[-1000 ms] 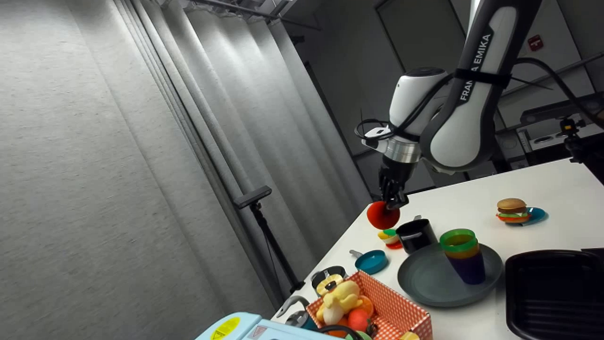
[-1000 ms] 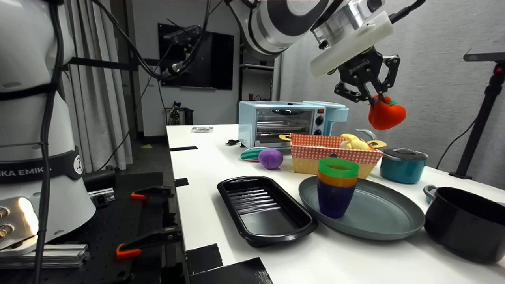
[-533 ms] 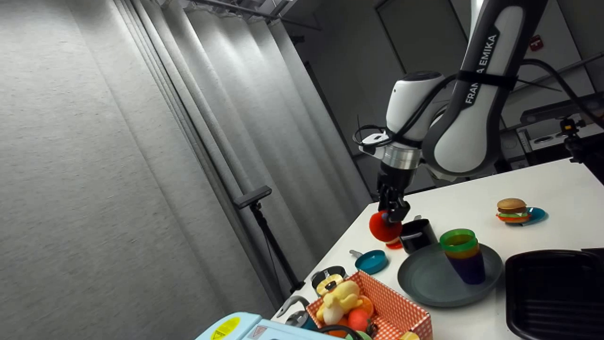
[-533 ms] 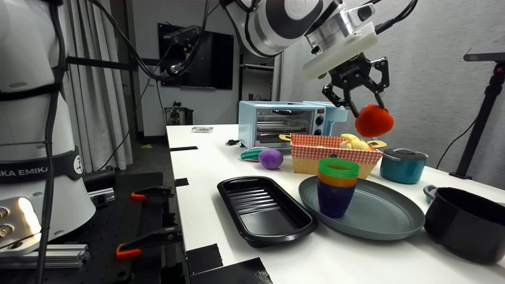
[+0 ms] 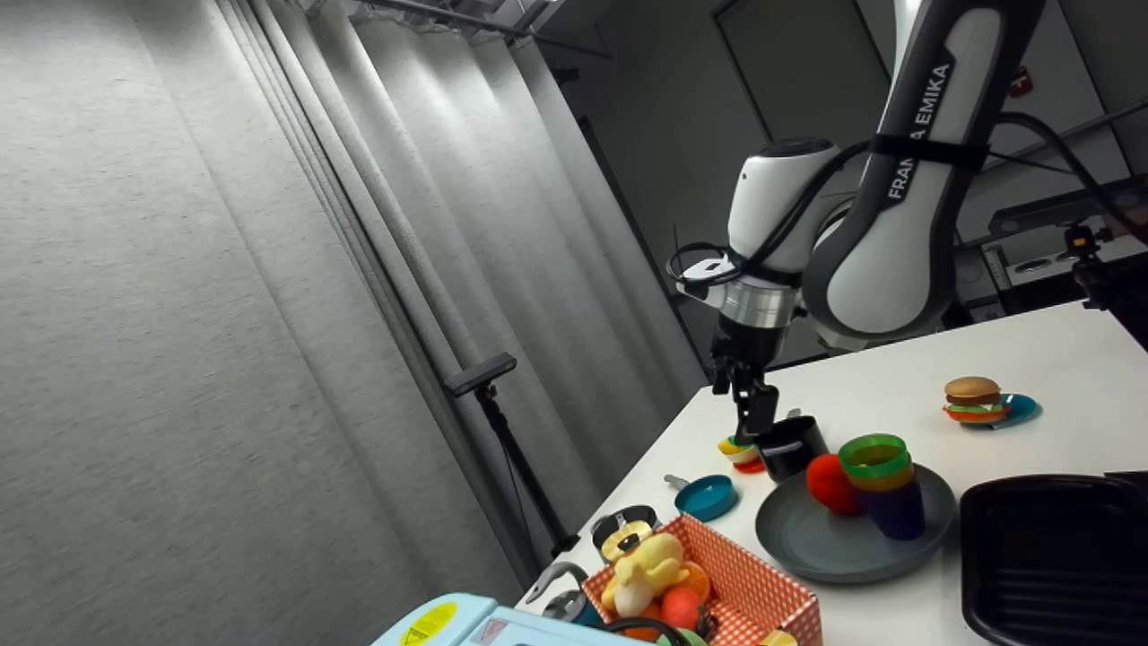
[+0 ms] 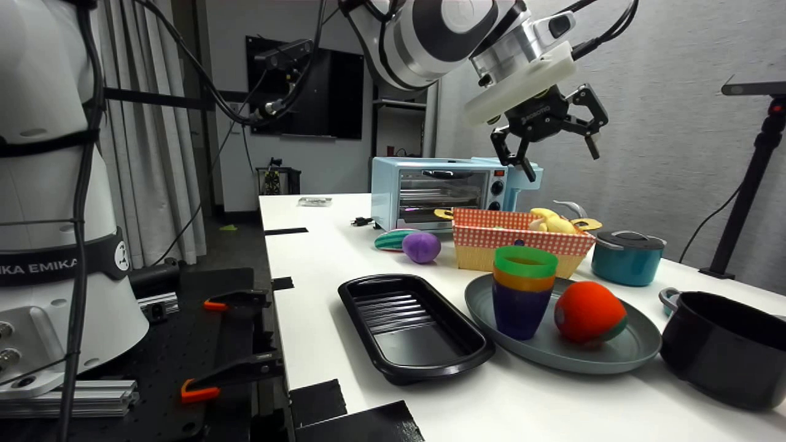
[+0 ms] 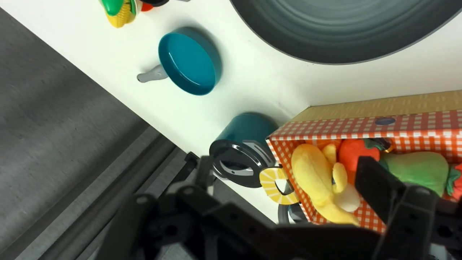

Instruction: Remove the orange toy from the basket.

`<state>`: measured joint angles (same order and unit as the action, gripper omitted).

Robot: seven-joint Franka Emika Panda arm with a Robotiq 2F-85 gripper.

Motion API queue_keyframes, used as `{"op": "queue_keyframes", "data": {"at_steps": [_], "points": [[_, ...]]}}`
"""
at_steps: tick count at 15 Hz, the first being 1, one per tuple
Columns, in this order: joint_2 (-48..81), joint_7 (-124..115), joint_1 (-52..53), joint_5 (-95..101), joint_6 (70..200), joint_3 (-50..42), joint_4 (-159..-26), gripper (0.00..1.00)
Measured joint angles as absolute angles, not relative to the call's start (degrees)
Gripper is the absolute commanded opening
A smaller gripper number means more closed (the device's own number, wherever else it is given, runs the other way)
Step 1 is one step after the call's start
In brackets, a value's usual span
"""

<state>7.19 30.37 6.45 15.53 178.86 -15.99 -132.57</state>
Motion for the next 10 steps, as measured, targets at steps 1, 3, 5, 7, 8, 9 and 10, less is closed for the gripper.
{"op": "queue_keyframes", "data": {"at_steps": [1, 3, 5, 7, 8, 9, 10], "points": [[7.2, 30.2, 6.6, 15.5, 178.9, -16.1, -132.6, 1.00], [7.2, 29.9, 6.7, 15.5, 178.9, -16.1, -132.7, 1.00], [7.2, 29.9, 6.9, 15.5, 178.9, -16.1, -132.8, 1.00], [7.2, 29.9, 7.1, 15.5, 178.9, -16.1, -132.9, 1.00], [7.2, 29.9, 7.1, 15.5, 178.9, -16.1, -132.9, 1.00], [7.2, 29.9, 7.2, 15.5, 178.9, -16.1, -132.9, 1.00], [7.2, 29.9, 7.2, 15.5, 178.9, -16.1, -132.9, 1.00]]}}
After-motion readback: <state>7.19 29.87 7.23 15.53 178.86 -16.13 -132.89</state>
